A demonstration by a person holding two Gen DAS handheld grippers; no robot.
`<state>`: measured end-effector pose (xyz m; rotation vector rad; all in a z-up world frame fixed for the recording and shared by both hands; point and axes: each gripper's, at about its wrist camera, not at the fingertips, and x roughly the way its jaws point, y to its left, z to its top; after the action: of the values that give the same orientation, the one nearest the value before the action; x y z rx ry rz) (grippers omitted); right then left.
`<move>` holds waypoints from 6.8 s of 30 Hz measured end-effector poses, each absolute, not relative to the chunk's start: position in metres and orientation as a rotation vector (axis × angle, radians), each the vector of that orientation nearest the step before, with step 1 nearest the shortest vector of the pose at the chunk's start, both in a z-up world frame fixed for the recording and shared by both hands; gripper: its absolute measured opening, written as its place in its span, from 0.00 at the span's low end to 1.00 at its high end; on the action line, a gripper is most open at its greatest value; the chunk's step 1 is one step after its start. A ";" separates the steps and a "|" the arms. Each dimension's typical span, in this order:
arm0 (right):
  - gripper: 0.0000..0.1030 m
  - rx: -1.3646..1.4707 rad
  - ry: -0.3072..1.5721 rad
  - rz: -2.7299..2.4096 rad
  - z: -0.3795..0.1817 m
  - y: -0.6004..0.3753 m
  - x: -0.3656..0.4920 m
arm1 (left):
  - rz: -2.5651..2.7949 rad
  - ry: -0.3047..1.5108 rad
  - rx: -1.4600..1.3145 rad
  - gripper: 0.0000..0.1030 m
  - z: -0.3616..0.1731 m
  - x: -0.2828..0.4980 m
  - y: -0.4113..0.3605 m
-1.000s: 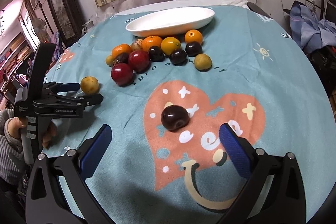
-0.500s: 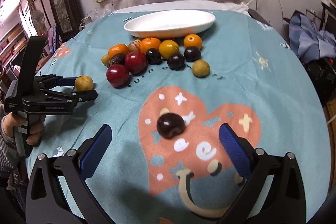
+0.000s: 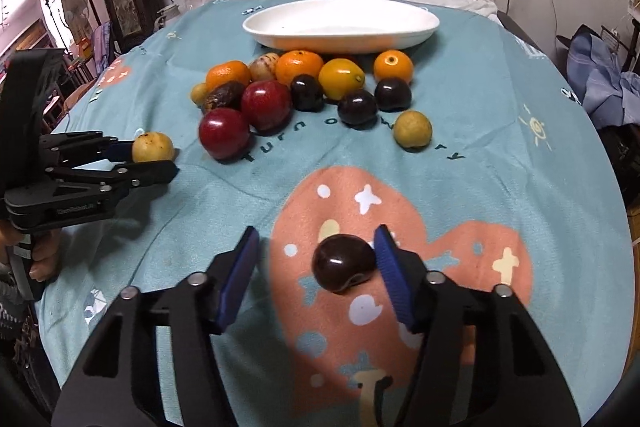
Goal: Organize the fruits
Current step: 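Grasp the yellow-brown fruit with the left tool while the right tool grasps the dark plum, then carry both fruits onto the white plate and open both tools, then grasp a small yellow plum with each tool and release them on the plate, then place an orange with the left tool while the right tool places a dark plum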
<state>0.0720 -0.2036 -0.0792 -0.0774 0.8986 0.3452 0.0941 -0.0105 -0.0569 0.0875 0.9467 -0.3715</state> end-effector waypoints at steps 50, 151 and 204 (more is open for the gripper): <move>0.73 0.084 0.736 0.202 -0.036 -0.178 0.324 | -0.202 0.781 0.127 0.75 -0.007 0.235 -0.012; 0.28 0.076 0.819 0.241 -0.079 -0.243 0.153 | -0.298 0.839 0.164 0.26 -0.061 0.170 -0.010; 0.70 0.112 0.710 0.276 -0.051 -0.214 0.155 | -0.198 0.785 0.145 0.75 -0.047 0.183 -0.002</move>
<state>0.1552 -0.2144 -0.0505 0.1122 0.7104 0.2760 0.1831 -0.0023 -0.0466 0.1450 0.7847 -0.1976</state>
